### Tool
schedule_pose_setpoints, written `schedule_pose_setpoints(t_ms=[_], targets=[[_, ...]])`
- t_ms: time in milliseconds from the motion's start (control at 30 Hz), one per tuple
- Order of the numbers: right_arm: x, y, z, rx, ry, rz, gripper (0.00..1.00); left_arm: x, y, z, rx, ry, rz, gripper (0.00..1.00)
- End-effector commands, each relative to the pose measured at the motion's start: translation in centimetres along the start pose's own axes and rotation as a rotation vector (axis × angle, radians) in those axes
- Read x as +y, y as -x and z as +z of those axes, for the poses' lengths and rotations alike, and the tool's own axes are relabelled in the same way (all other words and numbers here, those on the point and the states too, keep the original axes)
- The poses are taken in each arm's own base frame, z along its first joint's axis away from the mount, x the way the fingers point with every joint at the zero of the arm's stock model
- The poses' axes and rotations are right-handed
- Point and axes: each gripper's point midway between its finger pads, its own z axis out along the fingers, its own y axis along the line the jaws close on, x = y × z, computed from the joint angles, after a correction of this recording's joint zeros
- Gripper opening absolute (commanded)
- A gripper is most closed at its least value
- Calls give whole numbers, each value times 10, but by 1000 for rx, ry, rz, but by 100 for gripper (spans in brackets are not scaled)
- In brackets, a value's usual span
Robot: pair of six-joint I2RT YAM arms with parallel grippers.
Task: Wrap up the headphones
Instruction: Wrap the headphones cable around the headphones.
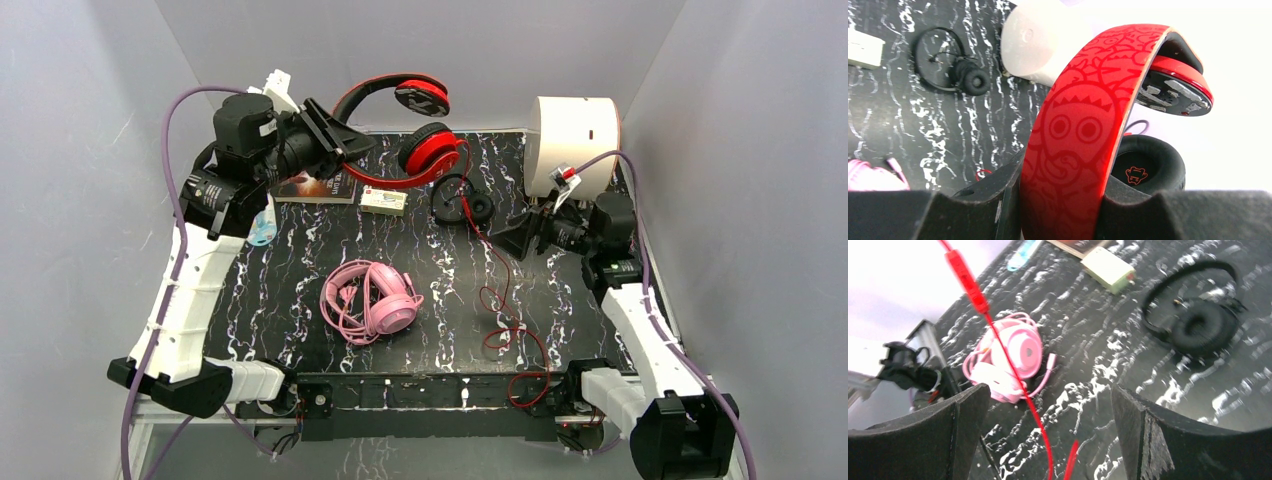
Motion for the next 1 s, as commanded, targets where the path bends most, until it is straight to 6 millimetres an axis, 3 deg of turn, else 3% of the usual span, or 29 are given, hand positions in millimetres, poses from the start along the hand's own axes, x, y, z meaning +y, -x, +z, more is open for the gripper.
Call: schedule_pose_setpoints(t_ms=[0,267,400,633,767,867,967], targets=[[48,30,0,-141,277,-169,98,-67,14,-36,-32,-239,-40,0],[68,-11,12,-102,373,-143,99,-104,25,-58,-61,-367,-40,0],[61,-22,18,-111,335,-99,88,-120,27,-65,-49,-424,-39,0],[55,-5,23,-177,290,-61,44,-140,26,-85,-44,-501,1,0],[49,7,20,-239,214,-47,14,-160,9,-94,62,-660,113,0],[62,11,20,-200,295,-97,4,-167,-11,-99,175,-785,195,0],[54,19,32,-126,282,-118,0,-155,-35,-103,307,-843,280,0]])
